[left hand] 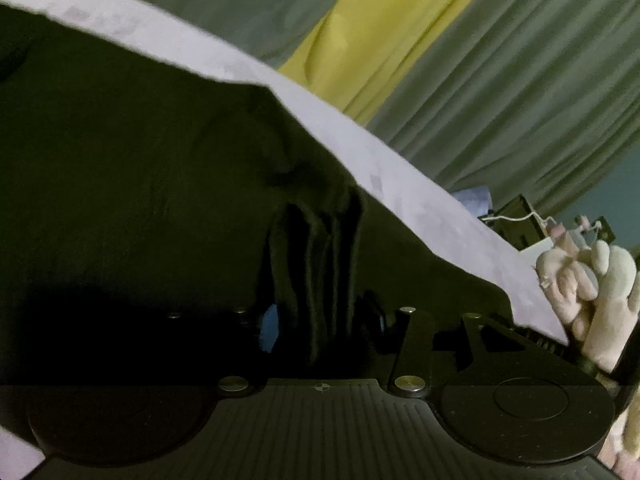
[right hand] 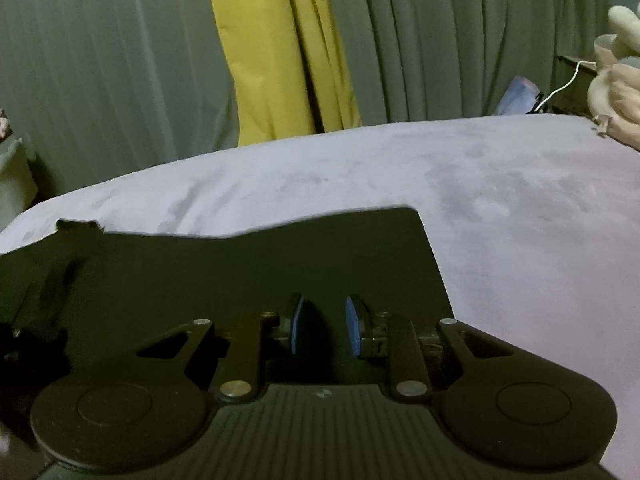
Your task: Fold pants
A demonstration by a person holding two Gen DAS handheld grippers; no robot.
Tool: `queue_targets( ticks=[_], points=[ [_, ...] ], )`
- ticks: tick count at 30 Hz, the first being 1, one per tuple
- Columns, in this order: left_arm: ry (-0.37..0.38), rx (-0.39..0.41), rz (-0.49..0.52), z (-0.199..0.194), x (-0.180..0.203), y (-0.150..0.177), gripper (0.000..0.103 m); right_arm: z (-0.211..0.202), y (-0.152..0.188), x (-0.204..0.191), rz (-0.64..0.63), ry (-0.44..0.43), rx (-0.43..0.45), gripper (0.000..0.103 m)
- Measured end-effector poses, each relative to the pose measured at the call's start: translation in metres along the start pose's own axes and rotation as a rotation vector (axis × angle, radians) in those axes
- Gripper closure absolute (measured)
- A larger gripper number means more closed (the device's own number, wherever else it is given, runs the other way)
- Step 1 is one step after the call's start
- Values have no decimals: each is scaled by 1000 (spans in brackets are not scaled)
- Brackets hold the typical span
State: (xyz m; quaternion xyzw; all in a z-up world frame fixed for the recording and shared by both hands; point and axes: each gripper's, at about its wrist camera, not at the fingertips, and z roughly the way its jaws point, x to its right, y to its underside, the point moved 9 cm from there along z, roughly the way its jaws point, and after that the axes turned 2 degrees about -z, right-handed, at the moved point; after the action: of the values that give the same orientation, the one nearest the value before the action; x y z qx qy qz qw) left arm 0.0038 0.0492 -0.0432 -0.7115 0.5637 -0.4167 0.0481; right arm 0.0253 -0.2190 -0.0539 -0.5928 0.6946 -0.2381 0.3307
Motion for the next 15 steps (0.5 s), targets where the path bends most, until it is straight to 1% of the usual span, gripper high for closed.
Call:
queue_targets(
  ticks=[3, 5, 7, 9, 12, 15],
  points=[
    [0, 11, -1, 4, -1, -4, 54, 6, -7, 7, 12, 26, 32, 81],
    [-2, 14, -5, 7, -2, -6, 55, 9, 1, 12, 27, 12, 45, 82],
    [-9, 21, 1, 10, -2, -8, 57, 7, 10, 11, -12, 11, 87, 81],
    [-17, 28, 23, 13, -1, -8, 59, 2, 19, 7, -68, 28, 119, 81],
    [-18, 39, 51, 15, 0, -8, 61, -6, 26, -6, -130, 73, 116, 80],
    [-5, 42, 39, 15, -2, -8, 61, -13, 29, -15, -156, 98, 93, 79]
  ],
)
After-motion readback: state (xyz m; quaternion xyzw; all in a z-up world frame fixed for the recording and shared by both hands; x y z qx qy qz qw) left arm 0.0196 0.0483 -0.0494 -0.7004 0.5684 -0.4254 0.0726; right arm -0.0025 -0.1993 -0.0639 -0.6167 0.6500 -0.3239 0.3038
